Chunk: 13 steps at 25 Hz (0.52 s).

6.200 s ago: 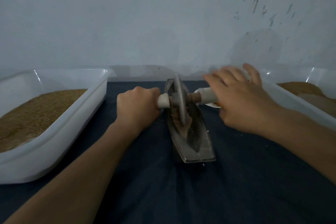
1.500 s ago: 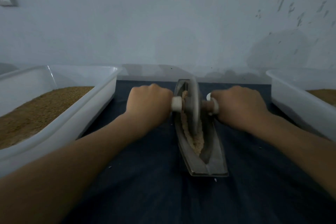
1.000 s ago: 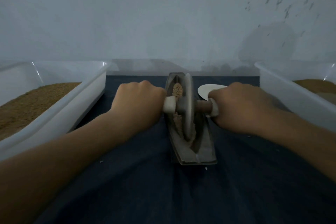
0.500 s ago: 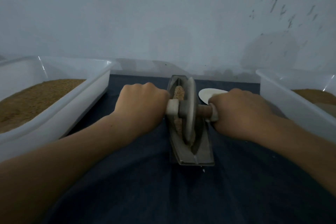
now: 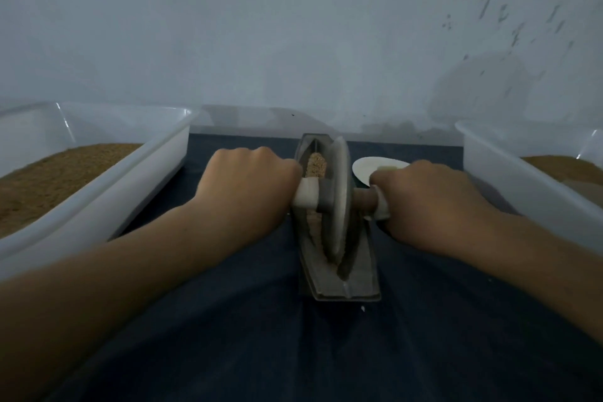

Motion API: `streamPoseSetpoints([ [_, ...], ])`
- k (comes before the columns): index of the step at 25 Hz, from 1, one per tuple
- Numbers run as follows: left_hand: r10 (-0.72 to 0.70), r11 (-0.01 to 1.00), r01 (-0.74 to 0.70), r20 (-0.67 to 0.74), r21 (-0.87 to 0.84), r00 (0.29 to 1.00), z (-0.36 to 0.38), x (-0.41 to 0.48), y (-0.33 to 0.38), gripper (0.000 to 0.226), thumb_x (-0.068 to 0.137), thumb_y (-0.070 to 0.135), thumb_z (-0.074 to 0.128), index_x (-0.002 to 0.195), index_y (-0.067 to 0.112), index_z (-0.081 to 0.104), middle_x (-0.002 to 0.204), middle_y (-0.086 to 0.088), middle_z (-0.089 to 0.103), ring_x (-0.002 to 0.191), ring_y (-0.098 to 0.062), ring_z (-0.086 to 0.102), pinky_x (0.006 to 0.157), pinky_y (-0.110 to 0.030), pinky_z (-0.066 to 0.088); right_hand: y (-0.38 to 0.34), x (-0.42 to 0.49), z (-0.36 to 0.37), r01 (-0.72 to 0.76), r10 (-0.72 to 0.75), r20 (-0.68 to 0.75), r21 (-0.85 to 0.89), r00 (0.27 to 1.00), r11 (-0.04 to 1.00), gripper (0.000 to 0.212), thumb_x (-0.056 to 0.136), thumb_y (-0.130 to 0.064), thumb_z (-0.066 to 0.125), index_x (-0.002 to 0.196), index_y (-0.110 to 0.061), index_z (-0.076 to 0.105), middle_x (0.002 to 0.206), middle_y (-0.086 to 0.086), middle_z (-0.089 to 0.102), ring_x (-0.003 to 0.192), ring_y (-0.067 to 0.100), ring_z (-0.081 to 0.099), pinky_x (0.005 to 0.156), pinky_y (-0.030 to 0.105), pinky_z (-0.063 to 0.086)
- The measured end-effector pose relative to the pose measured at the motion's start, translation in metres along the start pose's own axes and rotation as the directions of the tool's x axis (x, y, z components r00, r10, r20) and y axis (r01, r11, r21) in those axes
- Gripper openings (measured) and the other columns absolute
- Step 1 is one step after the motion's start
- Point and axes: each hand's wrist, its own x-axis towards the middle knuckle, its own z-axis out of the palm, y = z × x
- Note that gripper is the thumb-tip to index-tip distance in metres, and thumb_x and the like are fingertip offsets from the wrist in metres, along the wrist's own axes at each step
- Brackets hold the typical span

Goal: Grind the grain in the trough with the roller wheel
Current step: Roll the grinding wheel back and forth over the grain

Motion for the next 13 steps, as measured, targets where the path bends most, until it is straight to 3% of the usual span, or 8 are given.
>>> streamPoseSetpoints([
  [2,-0.062,0.997,0.059,0.081,0.041,0.995,0.008,0.002,0.004,0.044,0.054,0.024,0.081,0.066,0.023,0.039,0.056,0.007,0.007,0.045,-0.014,0.000,0.048,-0.019,0.005,-0.001,0.004,0.005,-0.007,0.007,0.064,-0.001,0.998,1.000,0.039,0.057,-0.042,0.070,0.063,-0.031,0.033,0.058,-0.016,0.012,0.045,0.000,0.009,0.042,0.014,0.006],
  [4,-0.151,0.986,0.138,0.155,0.092,0.976,0.024,0.021,0.009,0.022,0.079,0.020,0.070,0.076,0.020,0.048,0.057,0.003,0.038,0.043,-0.021,0.032,0.043,-0.025,0.023,-0.004,0.031,0.018,-0.098,0.084,0.243,0.047,0.966,0.994,0.026,0.082,-0.034,0.071,0.077,-0.031,0.046,0.067,-0.005,0.047,0.056,0.020,0.051,0.048,0.026,0.033],
  [5,-0.199,0.979,0.187,0.179,0.081,0.964,0.028,0.034,0.008,0.008,0.089,0.018,0.062,0.086,0.019,0.055,0.070,-0.001,0.054,0.056,-0.026,0.052,0.049,-0.030,0.038,-0.006,0.047,0.023,-0.145,0.122,0.300,0.054,0.946,0.988,0.014,0.090,-0.032,0.068,0.090,-0.025,0.056,0.081,0.003,0.059,0.073,0.029,0.061,0.057,0.031,0.039],
  [7,-0.225,0.974,0.220,0.243,0.049,0.944,0.035,0.055,0.005,0.009,0.095,0.015,0.055,0.101,0.017,0.061,0.092,-0.006,0.065,0.082,-0.032,0.065,0.065,-0.038,0.052,-0.008,0.067,0.031,-0.206,0.176,0.361,0.045,0.916,0.977,0.016,0.094,-0.030,0.064,0.103,-0.017,0.061,0.099,0.010,0.066,0.090,0.033,0.064,0.066,0.035,0.041],
  [9,-0.140,0.990,0.130,0.228,0.059,0.964,0.026,0.051,0.002,0.008,0.091,0.017,0.060,0.099,0.018,0.062,0.088,-0.007,0.064,0.079,-0.033,0.065,0.059,-0.036,0.046,-0.004,0.057,0.025,-0.180,0.129,0.390,0.096,0.912,0.979,0.014,0.091,-0.029,0.067,0.096,-0.021,0.057,0.093,0.006,0.064,0.080,0.031,0.060,0.064,0.036,0.044],
  [10,-0.075,0.996,0.065,0.182,0.062,0.980,0.018,0.038,0.002,0.009,0.085,0.020,0.066,0.091,0.020,0.060,0.077,-0.005,0.059,0.068,-0.031,0.062,0.051,-0.033,0.038,-0.001,0.042,0.019,-0.144,0.093,0.336,0.129,0.937,0.981,0.022,0.085,-0.029,0.072,0.087,-0.025,0.051,0.079,-0.001,0.056,0.066,0.025,0.052,0.056,0.033,0.042],
  [11,-0.015,0.998,0.006,0.141,0.064,0.990,0.011,0.021,0.003,0.019,0.075,0.023,0.072,0.080,0.021,0.053,0.064,-0.003,0.049,0.053,-0.029,0.052,0.045,-0.028,0.027,0.001,0.020,0.013,-0.073,0.045,0.210,0.124,0.977,0.990,0.033,0.075,-0.029,0.077,0.079,-0.028,0.045,0.066,-0.010,0.038,0.052,0.015,0.036,0.047,0.026,0.031],
  [13,0.045,0.998,-0.045,0.005,0.042,0.999,-0.001,-0.008,-0.001,0.034,0.059,0.027,0.071,0.070,0.023,0.040,0.055,0.003,0.024,0.043,-0.021,0.023,0.047,-0.021,0.006,0.001,-0.009,-0.002,0.007,-0.004,-0.035,0.092,0.999,0.996,0.045,0.056,-0.035,0.078,0.070,-0.029,0.036,0.062,-0.016,0.006,0.051,0.000,0.003,0.047,0.016,0.004],
])
